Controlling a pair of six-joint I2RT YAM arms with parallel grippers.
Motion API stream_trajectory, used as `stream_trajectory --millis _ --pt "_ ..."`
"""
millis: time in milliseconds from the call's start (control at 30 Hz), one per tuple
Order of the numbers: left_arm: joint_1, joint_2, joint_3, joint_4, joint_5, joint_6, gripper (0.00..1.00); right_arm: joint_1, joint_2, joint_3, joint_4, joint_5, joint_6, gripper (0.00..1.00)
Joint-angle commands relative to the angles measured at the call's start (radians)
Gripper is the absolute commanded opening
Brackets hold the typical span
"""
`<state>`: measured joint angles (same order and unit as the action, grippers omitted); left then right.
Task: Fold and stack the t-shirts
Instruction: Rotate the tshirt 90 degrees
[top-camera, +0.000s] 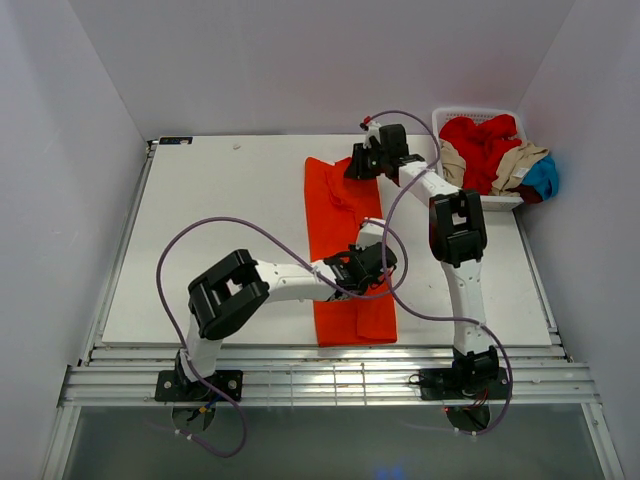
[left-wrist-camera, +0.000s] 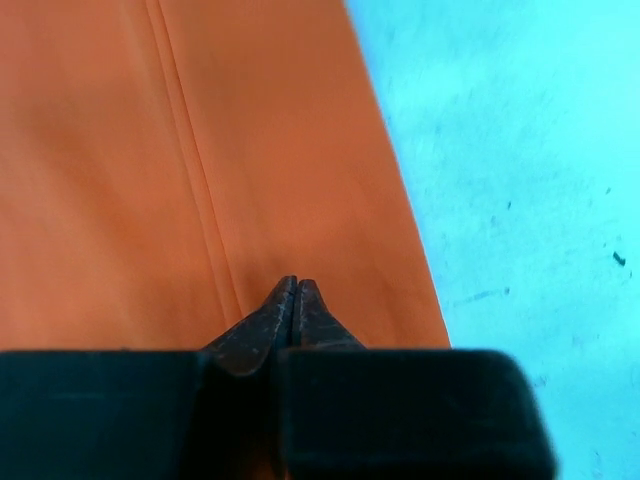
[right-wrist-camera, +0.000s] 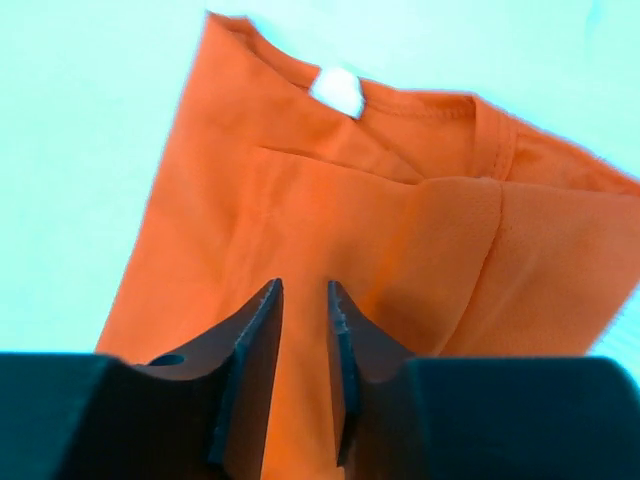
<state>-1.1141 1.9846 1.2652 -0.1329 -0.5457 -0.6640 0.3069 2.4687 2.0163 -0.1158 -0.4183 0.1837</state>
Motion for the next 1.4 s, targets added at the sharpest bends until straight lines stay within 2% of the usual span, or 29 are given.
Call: stream_trajectory --millis 0,67,100,200,233,267,300,367,400,467,500,633,733,900,1100,1233,1367 --pt "0.033 -0.141 0.065 0.168 -0.131 0.205 0.16 -0.005 -0.261 -0.027 0.139 0.010 -0.099 0.32" --pt "0.051 -0.218 0.071 0.240 -0.155 0.322 0.35 -0.005 -0.400 -0.066 0.089 0.111 -0.147 0.42" --pt "0.069 -0.245 0.074 0.248 -0.167 0.346 0.44 -0.003 -0.446 -0.080 0.059 0.143 -0.157 0.42" --pt "0.092 -0.351 0.056 0.216 -0.224 0.377 0.52 0.032 -0.637 -0.197 -0.080 0.333 -0.171 0.43" --pt "0.096 -0.378 0.043 0.195 -0.224 0.366 0.54 0.046 -0.687 -0.244 -0.112 0.381 -0.176 0.42" --pt "0.096 -0.403 0.028 0.129 -0.218 0.327 0.54 0.066 -0.791 -0.302 -0.136 0.503 -0.176 0.42" --pt "0.099 -0.444 -0.008 0.074 -0.189 0.299 0.54 0.107 -0.842 -0.444 -0.151 0.554 -0.165 0.42" --pt "0.099 -0.478 -0.052 -0.037 -0.145 0.206 0.51 0.150 -0.999 -0.601 -0.165 0.672 -0.145 0.42" --pt "0.097 -0.493 -0.116 -0.057 -0.082 0.184 0.50 0.187 -1.043 -0.743 -0.169 0.709 -0.123 0.42" --pt "0.096 -0.556 -0.202 -0.071 -0.015 0.140 0.49 0.225 -1.159 -0.864 -0.203 0.771 -0.040 0.42" --pt "0.094 -0.581 -0.293 -0.068 0.036 0.091 0.49 0.266 -1.194 -0.968 -0.214 0.801 -0.011 0.42" --pt "0.086 -0.705 -0.493 -0.022 0.186 0.031 0.50 0.351 -1.358 -1.146 -0.303 0.897 0.143 0.42" --pt "0.080 -0.779 -0.570 -0.001 0.294 -0.009 0.51 0.411 -1.425 -1.221 -0.390 0.944 0.247 0.42" --pt "0.054 -0.846 -0.645 0.016 0.365 -0.068 0.51 0.491 -1.470 -1.257 -0.539 0.989 0.384 0.42" --pt "0.034 -0.854 -0.721 0.013 0.412 -0.169 0.49 0.595 -1.513 -1.361 -0.533 0.923 0.520 0.42" --pt "-0.018 -0.798 -0.748 -0.013 0.391 -0.239 0.49 0.699 -1.450 -1.421 -0.513 0.921 0.624 0.42" --pt "-0.078 -0.754 -0.748 -0.060 0.339 -0.295 0.55 0.794 -1.389 -1.446 -0.522 0.943 0.715 0.42"
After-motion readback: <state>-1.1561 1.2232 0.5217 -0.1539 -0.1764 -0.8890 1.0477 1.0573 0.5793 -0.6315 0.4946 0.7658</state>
